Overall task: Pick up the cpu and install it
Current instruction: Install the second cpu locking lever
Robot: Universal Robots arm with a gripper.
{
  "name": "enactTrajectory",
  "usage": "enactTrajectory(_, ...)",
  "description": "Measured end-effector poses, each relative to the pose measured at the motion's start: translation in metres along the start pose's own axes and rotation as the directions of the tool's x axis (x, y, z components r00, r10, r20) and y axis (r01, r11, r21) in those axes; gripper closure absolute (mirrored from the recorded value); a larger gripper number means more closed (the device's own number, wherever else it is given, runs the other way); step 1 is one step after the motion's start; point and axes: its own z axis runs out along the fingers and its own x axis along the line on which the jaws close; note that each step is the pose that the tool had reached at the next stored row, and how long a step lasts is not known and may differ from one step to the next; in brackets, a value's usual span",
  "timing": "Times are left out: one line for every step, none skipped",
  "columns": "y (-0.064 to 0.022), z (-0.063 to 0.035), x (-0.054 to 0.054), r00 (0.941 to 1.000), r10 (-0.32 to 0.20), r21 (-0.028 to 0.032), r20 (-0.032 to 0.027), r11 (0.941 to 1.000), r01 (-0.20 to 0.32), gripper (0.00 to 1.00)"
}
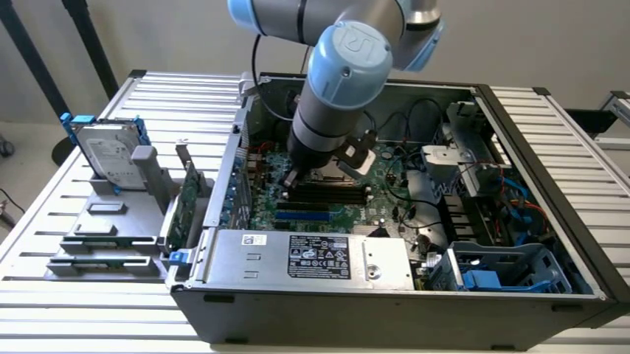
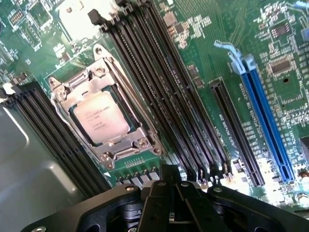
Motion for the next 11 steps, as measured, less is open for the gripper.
enactTrajectory(-0.0015,0.0006,0.0003,1.0000,-0.001,0.0002,0.0003,1.0000,0.001,0.89)
enactTrajectory(-0.0031,0.0012,0.0008,1.0000,-0.001,0.0003,0.0004,1.0000,0.001,0.89)
enactTrajectory(-0.0047,0.0019,0.0014,1.0000,-0.002,0.0004,0.0006,1.0000,0.002,0.89)
enactTrajectory(-0.0061,0.0025,0.0021,1.0000,-0.002,0.0005,0.0006,1.0000,0.002,0.89)
enactTrajectory(-0.0073,0.0031,0.0028,1.0000,-0.002,0.0006,0.0007,1.0000,0.002,0.89)
enactTrajectory(-0.0083,0.0036,0.0034,1.0000,-0.002,0.0006,0.0007,1.0000,0.002,0.89)
enactTrajectory(-0.0090,0.0037,0.0032,1.0000,-0.002,0.0006,0.0008,1.0000,0.002,0.89)
enactTrajectory(-0.0091,0.0038,0.0032,1.0000,-0.002,0.0006,0.0007,1.0000,0.002,0.89)
enactTrajectory(-0.0091,0.0038,0.0032,1.0000,-0.002,0.0006,0.0008,1.0000,0.002,0.89)
enactTrajectory(-0.0091,0.0038,0.0032,1.0000,-0.002,0.0006,0.0008,1.0000,0.002,0.89)
enactTrajectory(-0.0092,0.0037,0.0032,1.0000,-0.002,0.0006,0.0009,1.0000,0.002,0.89)
